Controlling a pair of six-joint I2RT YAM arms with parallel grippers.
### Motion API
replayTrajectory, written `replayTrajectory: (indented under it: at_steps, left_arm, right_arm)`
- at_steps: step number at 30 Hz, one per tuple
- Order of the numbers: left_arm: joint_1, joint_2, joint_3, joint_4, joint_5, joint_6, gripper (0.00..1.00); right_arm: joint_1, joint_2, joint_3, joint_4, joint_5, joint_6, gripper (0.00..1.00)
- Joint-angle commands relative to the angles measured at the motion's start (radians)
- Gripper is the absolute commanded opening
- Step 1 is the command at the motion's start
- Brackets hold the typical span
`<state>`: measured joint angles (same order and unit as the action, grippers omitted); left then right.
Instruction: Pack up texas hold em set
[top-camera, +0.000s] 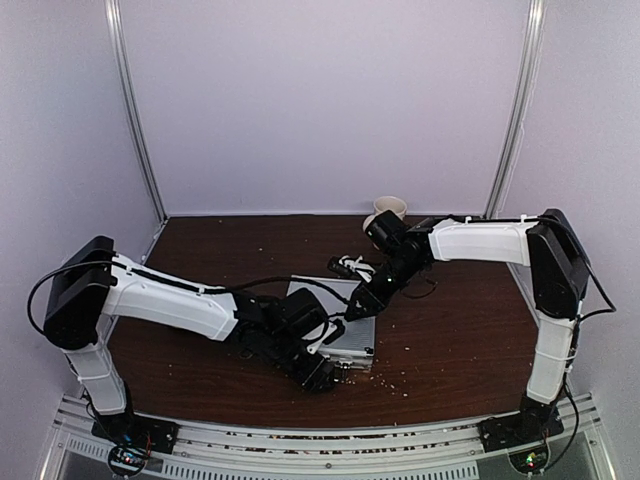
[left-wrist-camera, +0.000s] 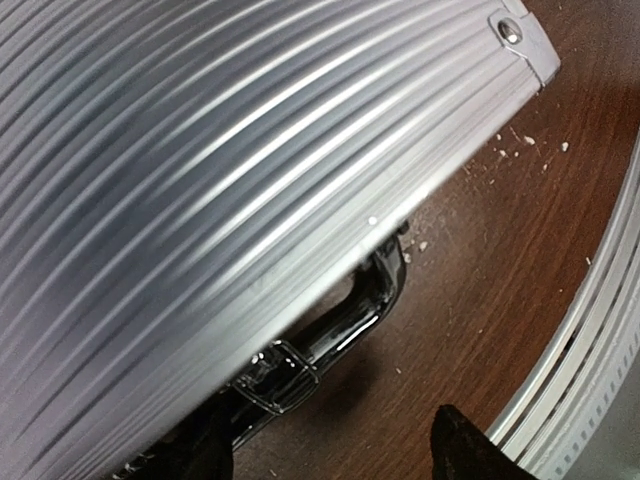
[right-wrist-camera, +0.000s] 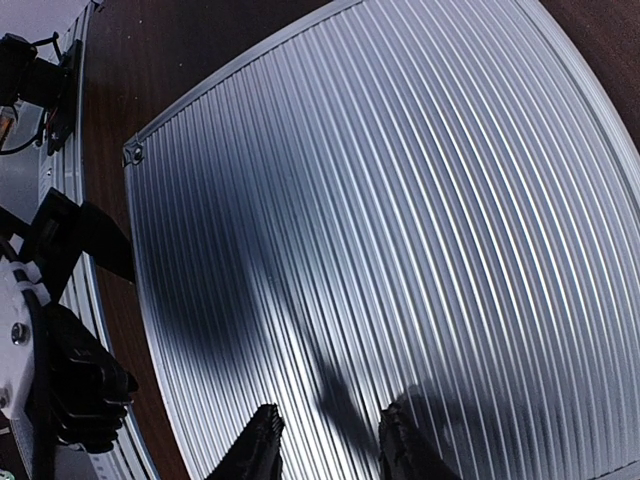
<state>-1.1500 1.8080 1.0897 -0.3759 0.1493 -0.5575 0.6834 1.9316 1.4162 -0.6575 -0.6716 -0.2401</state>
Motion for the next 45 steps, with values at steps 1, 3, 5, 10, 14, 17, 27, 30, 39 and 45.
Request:
replayTrajectory:
  at_steps: [1,3,5,10,14,17,27,30,39,45]
  left_arm:
    - [0.004,0.05,0.047,-0.003,-0.033,0.022,0.7]
    - [0.004,0.062,0.062,-0.007,-0.025,0.037,0.7]
    - [0.004,0.068,0.072,-0.006,-0.01,0.057,0.7]
    - [0.004,0.067,0.092,0.004,0.006,0.093,0.69]
    - [0.004,0.032,0.079,0.047,0.009,0.101,0.68]
    - [0.004,0.009,0.073,0.079,0.021,0.111,0.68]
    - [0.004,-0.092,0.036,0.135,-0.031,0.12,0.68]
    - [0.006,-0.085,0.046,0.117,-0.055,0.124,0.68]
    - [0.004,-0.22,-0.091,0.095,-0.025,0.116,0.59]
    - [0.004,-0.083,-0.008,0.0,0.041,0.211,0.12]
  right_arm:
    - [-0.001,0.032,-0.001,-0.034,0.044,-0.015,0.34]
    - [-0.001,0.033,0.0,-0.036,0.044,-0.015,0.35]
    - [-0.001,0.033,0.0,-0.036,0.045,-0.015,0.35]
    - [-0.001,0.033,0.0,-0.037,0.052,-0.018,0.35]
    - [-0.001,0.033,-0.002,-0.036,0.059,-0.018,0.35]
    - [-0.001,0.036,-0.002,-0.036,0.061,-0.018,0.35]
    - [0.0,0.038,-0.002,-0.035,0.07,-0.019,0.35]
    - [-0.001,0.04,-0.002,-0.036,0.07,-0.019,0.36]
    - [-0.001,0.036,-0.004,-0.039,0.065,-0.021,0.36]
    - [0.0,0.045,0.0,-0.039,0.065,-0.022,0.35]
